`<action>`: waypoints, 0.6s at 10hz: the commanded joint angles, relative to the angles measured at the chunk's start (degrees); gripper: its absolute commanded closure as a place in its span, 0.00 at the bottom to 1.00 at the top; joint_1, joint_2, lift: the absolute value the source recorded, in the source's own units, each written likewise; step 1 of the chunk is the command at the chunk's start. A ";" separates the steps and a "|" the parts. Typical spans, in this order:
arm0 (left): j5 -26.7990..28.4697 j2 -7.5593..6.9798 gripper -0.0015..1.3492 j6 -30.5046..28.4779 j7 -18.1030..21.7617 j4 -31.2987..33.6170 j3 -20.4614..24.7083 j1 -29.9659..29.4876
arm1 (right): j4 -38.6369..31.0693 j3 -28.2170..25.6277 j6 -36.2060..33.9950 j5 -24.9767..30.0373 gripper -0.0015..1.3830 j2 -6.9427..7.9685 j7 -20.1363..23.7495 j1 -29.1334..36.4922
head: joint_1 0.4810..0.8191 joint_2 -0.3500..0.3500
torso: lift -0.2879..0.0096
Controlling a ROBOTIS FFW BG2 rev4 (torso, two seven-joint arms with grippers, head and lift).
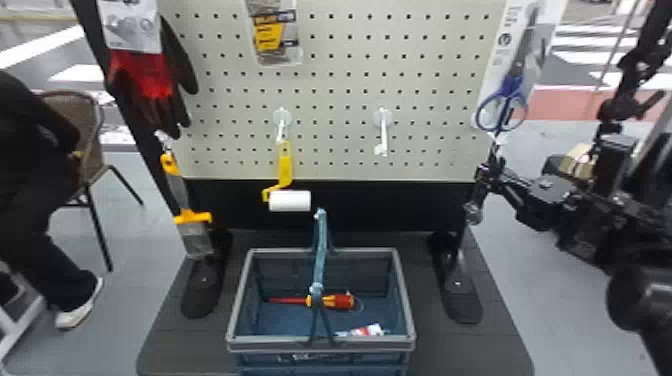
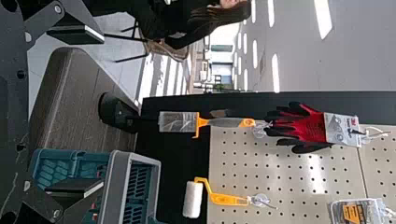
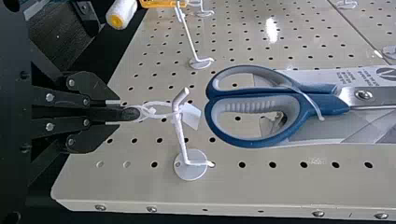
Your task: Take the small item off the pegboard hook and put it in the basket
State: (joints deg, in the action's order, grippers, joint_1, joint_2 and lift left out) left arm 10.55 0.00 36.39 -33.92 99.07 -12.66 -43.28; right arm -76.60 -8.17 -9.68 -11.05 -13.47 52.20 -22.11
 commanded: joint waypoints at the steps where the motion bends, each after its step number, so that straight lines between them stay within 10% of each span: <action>1: 0.00 0.15 0.16 0.00 0.00 0.00 0.00 0.06 | -0.68 0.00 0.01 -0.20 0.87 0.03 0.00 0.24 | 0.20 0.50 | 0.63; 6: -0.09 0.15 0.16 0.00 0.00 0.00 0.00 -0.06 | -5.60 -0.09 -0.26 -1.69 0.87 -0.06 -0.52 2.09 | 0.20 0.50 | 0.63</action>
State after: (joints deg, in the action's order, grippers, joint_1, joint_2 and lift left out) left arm 10.46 0.00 36.39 -33.92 99.07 -12.66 -43.29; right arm -81.34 -8.19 -9.76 -12.38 -13.50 51.67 -20.52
